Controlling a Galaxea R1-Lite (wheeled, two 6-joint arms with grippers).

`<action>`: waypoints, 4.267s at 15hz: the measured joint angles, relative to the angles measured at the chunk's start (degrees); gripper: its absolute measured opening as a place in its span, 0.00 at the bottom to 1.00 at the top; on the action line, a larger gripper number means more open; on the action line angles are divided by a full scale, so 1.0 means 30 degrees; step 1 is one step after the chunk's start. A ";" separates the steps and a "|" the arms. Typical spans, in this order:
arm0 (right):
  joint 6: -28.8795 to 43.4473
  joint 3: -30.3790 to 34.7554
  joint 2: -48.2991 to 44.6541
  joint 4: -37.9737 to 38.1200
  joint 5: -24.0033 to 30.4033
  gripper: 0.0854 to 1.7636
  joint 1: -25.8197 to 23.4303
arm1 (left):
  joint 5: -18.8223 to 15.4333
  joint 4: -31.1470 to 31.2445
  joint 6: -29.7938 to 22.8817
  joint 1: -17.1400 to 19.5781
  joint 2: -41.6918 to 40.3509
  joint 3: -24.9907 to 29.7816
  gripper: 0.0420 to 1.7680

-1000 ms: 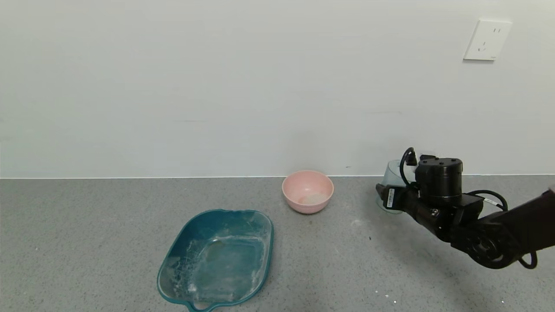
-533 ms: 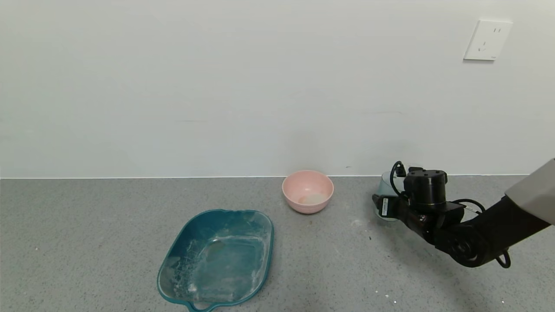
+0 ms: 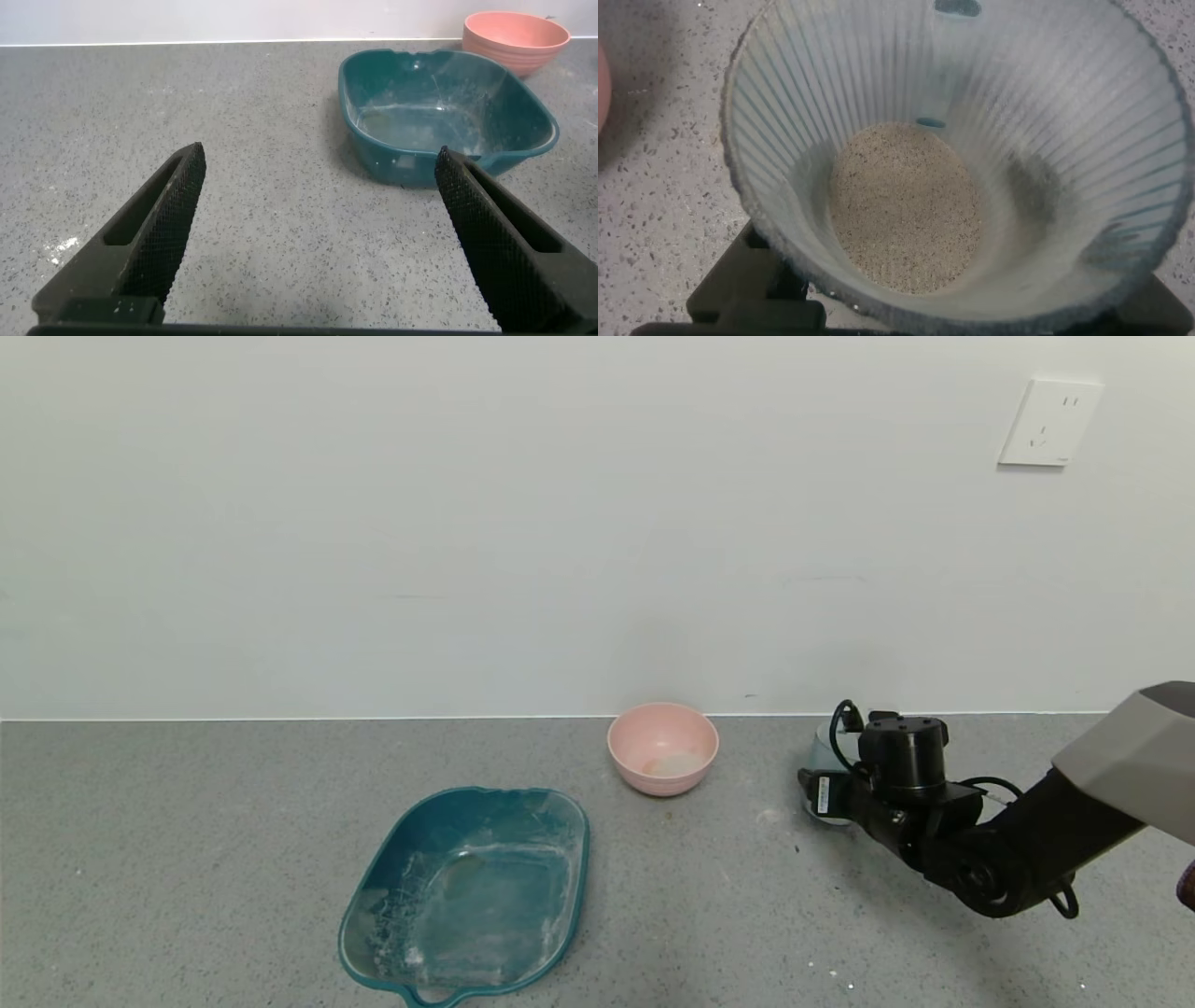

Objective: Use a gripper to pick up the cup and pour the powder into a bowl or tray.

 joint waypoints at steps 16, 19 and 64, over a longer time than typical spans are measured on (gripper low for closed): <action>-0.0240 0.0272 -0.1349 0.2849 0.1617 0.93 -0.0329 | 0.0000 0.0000 0.0000 0.0000 0.0000 0.0000 1.00; -0.0240 0.0309 -0.3003 0.6128 0.2816 0.94 -0.0410 | 0.0000 0.0000 0.0000 0.0000 0.0000 0.0000 1.00; -0.2784 0.6181 -3.9745 2.3747 0.4970 0.96 -0.5774 | 0.0000 0.0004 0.0000 0.0000 0.0000 0.0000 1.00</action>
